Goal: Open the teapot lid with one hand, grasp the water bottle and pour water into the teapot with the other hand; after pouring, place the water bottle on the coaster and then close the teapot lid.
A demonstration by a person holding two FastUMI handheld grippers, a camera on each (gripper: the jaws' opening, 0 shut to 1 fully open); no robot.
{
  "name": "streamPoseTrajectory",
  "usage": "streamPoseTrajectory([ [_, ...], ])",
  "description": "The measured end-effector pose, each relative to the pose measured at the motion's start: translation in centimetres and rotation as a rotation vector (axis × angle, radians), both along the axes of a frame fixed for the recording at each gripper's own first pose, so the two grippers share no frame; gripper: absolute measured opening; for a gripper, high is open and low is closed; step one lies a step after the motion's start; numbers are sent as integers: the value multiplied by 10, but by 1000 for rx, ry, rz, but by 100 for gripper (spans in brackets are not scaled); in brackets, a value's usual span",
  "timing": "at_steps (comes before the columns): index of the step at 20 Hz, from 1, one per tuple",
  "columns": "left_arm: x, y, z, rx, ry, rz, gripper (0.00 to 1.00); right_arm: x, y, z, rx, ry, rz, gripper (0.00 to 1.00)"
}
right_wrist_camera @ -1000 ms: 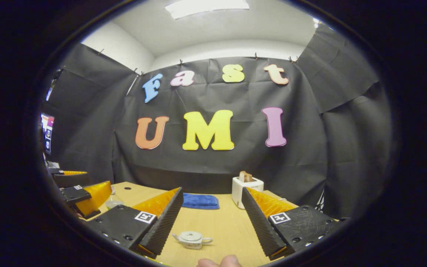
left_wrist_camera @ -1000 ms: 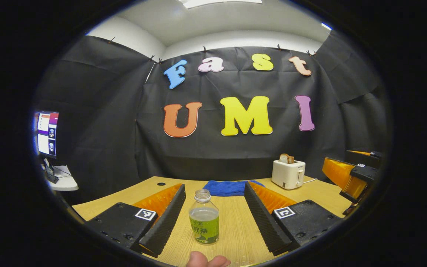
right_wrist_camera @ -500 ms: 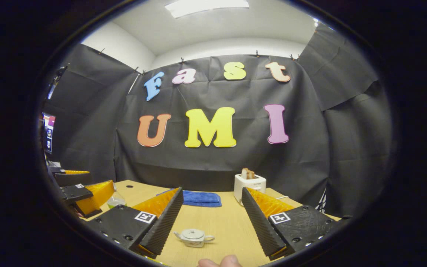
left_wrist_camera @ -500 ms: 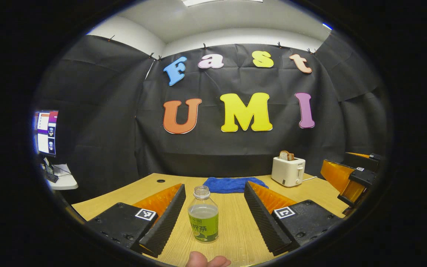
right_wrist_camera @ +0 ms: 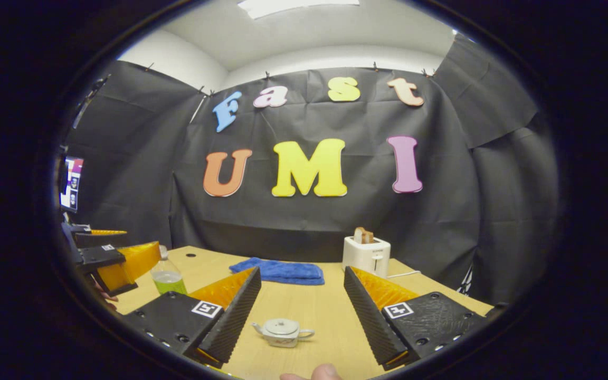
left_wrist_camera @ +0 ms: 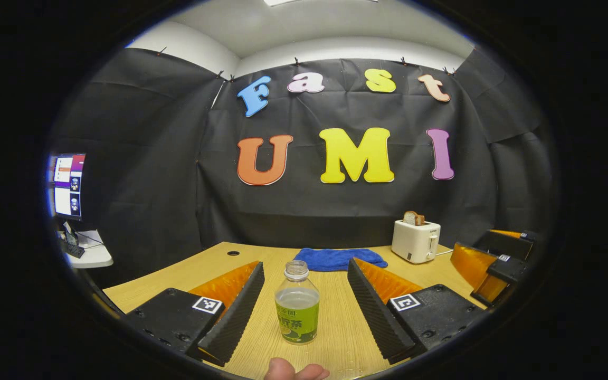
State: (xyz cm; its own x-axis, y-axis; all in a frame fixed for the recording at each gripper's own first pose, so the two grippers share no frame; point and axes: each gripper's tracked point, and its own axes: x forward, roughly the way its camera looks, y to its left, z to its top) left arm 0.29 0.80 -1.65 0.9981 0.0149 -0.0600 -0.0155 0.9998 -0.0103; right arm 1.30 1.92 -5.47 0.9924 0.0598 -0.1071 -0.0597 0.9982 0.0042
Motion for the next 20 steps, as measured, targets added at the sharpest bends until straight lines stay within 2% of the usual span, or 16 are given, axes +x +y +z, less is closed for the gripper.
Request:
streamPoseTrajectory([
  [5, 1, 3, -1, 4, 1, 8, 99, 13, 10, -40, -14, 65, 16, 98],
  [12, 2, 14, -2, -9, 5, 30, 99, 39, 14, -85, -28, 142, 8, 95],
  [14, 1, 19, 0, -17, 1, 38, 99, 47, 18, -95, -54, 155, 11, 98],
  [18, 2, 26, -1, -25, 4, 51, 99, 58, 28, -111, -72, 191, 34, 92],
  [19, 2, 27, -1, -27, 5, 52, 99, 59, 29, -115, -72, 202, 42, 84],
  [20, 2, 28, -1, -28, 6, 54, 99, 61, 31, -119, -69, 217, 48, 80],
])
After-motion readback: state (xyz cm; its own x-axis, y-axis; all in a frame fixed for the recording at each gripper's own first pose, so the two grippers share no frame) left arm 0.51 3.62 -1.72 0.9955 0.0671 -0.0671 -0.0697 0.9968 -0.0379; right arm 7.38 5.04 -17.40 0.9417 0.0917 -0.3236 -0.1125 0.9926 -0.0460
